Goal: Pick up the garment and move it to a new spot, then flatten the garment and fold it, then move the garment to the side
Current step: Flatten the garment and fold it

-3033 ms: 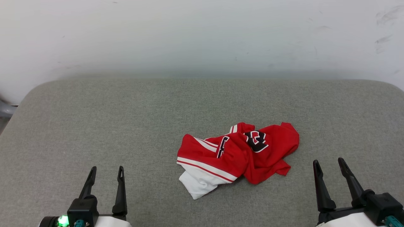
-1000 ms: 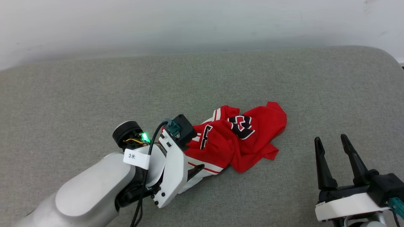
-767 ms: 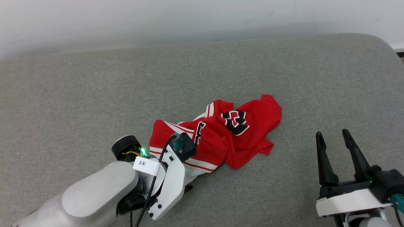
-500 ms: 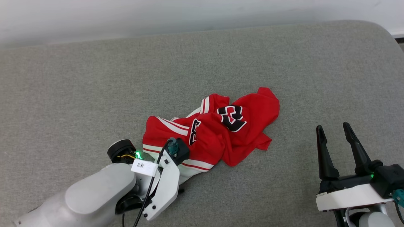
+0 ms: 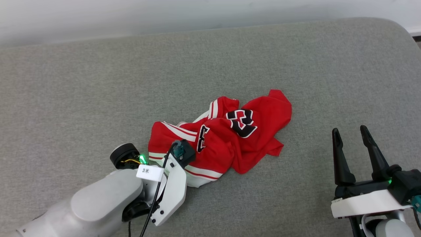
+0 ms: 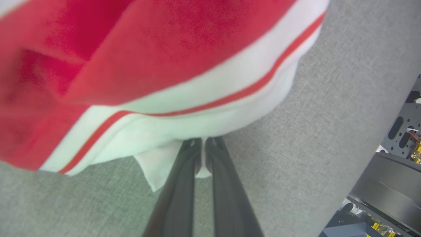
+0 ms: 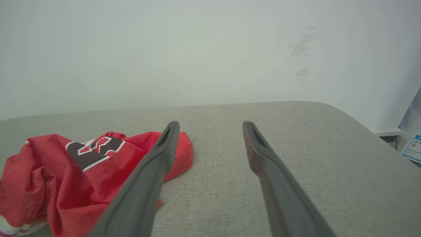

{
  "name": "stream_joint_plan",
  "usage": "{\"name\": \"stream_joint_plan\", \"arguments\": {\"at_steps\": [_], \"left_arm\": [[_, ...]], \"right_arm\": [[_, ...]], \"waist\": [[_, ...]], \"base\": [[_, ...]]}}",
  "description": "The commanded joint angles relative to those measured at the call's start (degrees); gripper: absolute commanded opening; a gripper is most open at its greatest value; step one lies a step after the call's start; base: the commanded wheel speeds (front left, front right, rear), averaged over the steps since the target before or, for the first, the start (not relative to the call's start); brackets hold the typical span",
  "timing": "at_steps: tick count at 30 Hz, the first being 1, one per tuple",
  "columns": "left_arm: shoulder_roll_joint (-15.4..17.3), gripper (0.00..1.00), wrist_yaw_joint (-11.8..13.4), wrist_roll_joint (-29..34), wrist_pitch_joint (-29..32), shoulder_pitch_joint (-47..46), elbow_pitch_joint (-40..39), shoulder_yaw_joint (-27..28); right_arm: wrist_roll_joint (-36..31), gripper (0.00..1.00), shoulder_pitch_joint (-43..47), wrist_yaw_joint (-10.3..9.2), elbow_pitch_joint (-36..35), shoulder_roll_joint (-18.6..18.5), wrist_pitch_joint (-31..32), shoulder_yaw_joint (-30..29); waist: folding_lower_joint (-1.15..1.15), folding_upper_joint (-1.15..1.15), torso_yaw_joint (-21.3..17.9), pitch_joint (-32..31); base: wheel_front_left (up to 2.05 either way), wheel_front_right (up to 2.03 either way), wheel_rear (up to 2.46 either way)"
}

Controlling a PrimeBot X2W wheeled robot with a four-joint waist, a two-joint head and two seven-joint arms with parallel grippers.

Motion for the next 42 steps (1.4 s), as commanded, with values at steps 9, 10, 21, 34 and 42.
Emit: {"name": "stream_joint_plan", "arguments": {"at_steps": [9, 10, 21, 34, 42], "left_arm": [[5.83, 0.0, 3.73, -0.41, -16.67, 0.48, -1.2, 6.34], [7.14, 0.0, 4.7, -0.92, -17.62, 1.13, -1.86, 7.25], [20.43, 0.0, 13.71, -7.16, -21.17, 11.59, -6.33, 11.91], [20.17, 0.0, 13.52, -20.4, -22.46, 24.05, 4.39, 12.85], [15.71, 1.0, 14.44, -18.47, -33.9, 24.1, 8.56, 15.41]], "right_arm": [[-0.09, 1.0, 2.73, -0.04, -0.09, 0.08, -0.15, -0.57], [-0.13, 1.0, 2.89, -0.04, -0.14, 0.08, -0.15, -0.54], [-0.78, 1.0, 4.34, -0.04, -0.26, 0.08, -0.15, -0.79], [-1.79, 1.0, 4.06, -0.04, -0.38, 0.08, -0.15, -0.74], [-1.83, 1.0, 4.98, -0.04, 0.15, 0.07, -0.15, -0.76]], "waist": [[0.0, 0.0, 4.58, -4.39], [0.0, 0.0, 5.08, -4.68], [0.0, 0.0, 8.78, -6.13], [0.0, 0.0, 9.24, -4.73], [0.0, 0.0, 9.61, -7.07]], "base": [[0.0, 0.0, 0.0], [0.0, 0.0, 0.0], [0.0, 0.0, 0.0], [0.0, 0.0, 0.0], [0.0, 0.0, 0.0]]}}
